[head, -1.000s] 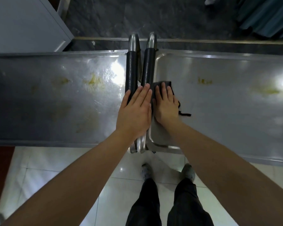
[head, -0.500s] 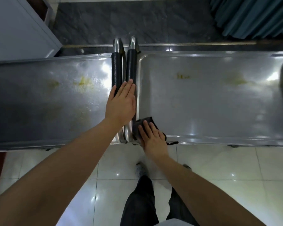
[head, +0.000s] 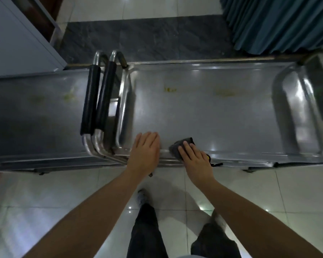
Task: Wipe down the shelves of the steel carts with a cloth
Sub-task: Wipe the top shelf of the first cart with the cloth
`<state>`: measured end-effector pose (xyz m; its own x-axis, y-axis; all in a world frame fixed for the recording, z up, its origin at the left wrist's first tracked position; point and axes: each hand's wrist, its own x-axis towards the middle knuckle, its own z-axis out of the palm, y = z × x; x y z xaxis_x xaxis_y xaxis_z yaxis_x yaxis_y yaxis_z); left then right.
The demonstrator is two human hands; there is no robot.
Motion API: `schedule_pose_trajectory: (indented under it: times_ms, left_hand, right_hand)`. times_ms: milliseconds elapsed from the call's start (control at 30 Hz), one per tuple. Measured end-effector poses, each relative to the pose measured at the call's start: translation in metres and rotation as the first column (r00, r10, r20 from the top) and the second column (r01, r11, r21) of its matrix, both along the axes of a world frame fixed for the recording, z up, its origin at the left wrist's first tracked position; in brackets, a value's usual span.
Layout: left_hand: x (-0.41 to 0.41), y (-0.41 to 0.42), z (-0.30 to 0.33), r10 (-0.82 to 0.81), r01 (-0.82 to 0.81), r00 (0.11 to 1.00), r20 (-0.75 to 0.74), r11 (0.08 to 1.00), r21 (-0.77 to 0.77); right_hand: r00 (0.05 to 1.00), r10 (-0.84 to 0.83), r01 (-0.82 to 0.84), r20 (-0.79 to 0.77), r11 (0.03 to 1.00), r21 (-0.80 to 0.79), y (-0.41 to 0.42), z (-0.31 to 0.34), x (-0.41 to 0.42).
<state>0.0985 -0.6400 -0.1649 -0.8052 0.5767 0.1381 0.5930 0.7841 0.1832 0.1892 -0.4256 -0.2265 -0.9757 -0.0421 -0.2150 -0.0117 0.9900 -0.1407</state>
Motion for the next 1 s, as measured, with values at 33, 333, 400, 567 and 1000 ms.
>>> schedule_pose_trajectory:
  times_ms: [33,333,400,567,1000]
  left_hand:
    - [0.019,0.022,-0.007,0.006,-0.006,1.0,0.014,1.0,0.005]
    - [0.142,0.22,-0.048,0.063,-0.074,0.986,0.155,0.995,0.061]
    - [0.156,0.256,-0.048,0.02,-0.029,0.989,0.149,0.998,0.059]
    - [0.178,0.316,-0.043,-0.017,0.006,0.978,0.206,0.998,0.056]
    - [0.218,0.333,-0.047,-0.204,0.213,0.933,0.298,0.977,0.003]
  right_hand:
    - [1.0,0.001,-0.001,0.001,1.0,0.004,0.024,0.0,0.008]
    - [0.994,-0.105,0.102,0.036,0.992,0.076,0.251,0.003,0.084]
    - [0.987,-0.149,0.142,0.063,0.985,0.102,0.292,0.007,0.1]
    - [0.962,-0.261,0.246,0.075,0.954,0.169,0.368,0.011,0.126]
    - [0.833,-0.554,0.553,-0.008,0.833,-0.032,0.347,0.03,0.189]
